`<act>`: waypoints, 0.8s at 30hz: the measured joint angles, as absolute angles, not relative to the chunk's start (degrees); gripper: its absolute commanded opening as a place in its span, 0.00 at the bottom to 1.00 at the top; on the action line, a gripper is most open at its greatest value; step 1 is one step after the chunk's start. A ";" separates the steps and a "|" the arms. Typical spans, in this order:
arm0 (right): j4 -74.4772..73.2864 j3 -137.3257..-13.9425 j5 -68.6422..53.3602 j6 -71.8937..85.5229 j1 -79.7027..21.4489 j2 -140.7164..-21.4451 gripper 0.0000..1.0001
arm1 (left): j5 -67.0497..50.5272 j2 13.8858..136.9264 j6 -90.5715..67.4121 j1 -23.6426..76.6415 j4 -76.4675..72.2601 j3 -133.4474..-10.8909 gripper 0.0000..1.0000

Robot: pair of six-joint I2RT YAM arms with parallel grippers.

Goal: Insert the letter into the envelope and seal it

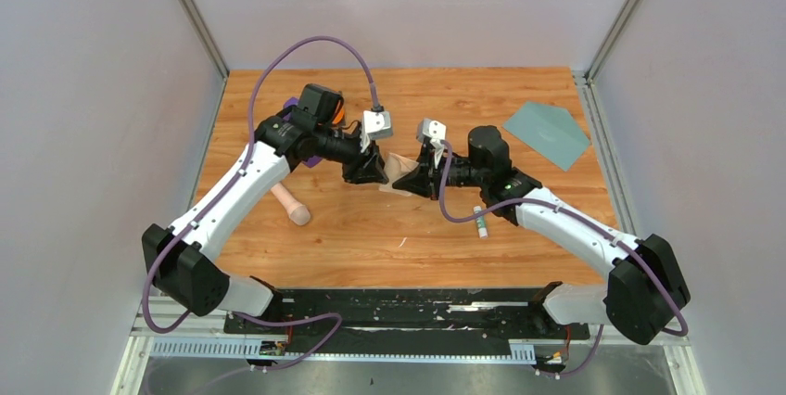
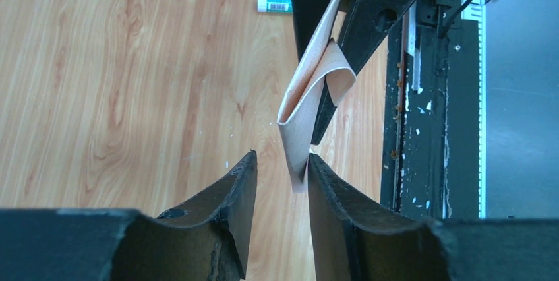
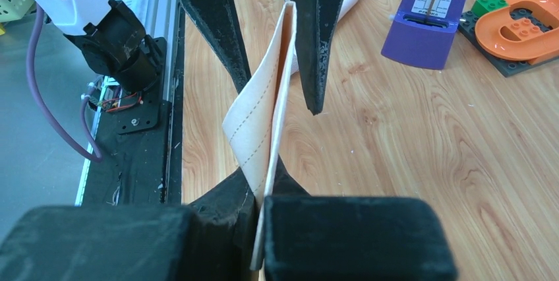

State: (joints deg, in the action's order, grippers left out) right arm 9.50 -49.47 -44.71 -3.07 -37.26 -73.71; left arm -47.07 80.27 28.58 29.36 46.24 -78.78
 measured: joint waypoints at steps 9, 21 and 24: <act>9.67 -50.24 -45.69 -3.01 -37.26 -73.84 0.23 | -49.82 80.49 26.68 30.94 45.65 -78.81 0.00; 8.38 -49.76 -35.29 -2.85 -35.66 -68.31 0.50 | -47.37 80.62 23.92 31.05 45.10 -78.59 0.00; 8.67 -49.76 -34.61 -2.50 -34.24 -66.39 0.37 | -46.50 80.64 23.92 31.05 45.30 -77.87 0.00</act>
State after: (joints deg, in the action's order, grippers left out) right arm 8.67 -49.76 -34.61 -2.50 -34.24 -66.39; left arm -46.50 80.64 23.92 31.05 45.30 -77.87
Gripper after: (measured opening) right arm 0.491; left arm 0.009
